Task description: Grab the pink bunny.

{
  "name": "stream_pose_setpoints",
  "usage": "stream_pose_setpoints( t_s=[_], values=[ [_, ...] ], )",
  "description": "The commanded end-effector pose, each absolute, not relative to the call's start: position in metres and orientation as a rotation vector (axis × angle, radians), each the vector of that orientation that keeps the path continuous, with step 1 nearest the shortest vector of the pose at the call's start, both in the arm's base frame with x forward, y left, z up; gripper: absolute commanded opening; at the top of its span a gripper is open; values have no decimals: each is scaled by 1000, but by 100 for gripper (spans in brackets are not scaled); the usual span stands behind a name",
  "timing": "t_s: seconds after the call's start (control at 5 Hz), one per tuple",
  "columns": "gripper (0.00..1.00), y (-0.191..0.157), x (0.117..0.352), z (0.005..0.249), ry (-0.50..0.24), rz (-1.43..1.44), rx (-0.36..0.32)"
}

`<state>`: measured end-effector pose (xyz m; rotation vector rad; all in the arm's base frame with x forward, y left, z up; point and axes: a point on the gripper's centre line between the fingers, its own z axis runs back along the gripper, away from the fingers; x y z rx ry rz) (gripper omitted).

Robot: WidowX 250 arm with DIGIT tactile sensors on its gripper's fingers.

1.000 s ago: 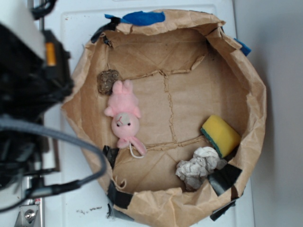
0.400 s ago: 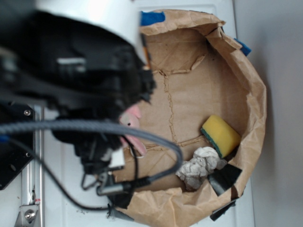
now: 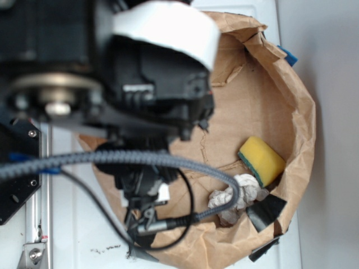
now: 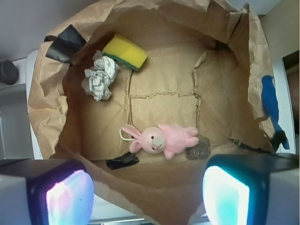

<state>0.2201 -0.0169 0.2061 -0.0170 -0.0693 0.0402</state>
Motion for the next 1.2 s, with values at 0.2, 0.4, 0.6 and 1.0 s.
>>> stream_pose_setpoints(
  t_s=[0.2, 0.4, 0.6, 1.0],
  values=[
    [100, -11, 231, 208, -122, 162, -23],
    [100, -15, 239, 206, -102, 254, -11],
    [100, -17, 242, 205, -155, 503, 15],
    [100, -17, 233, 205, -155, 684, 6]
  ],
)
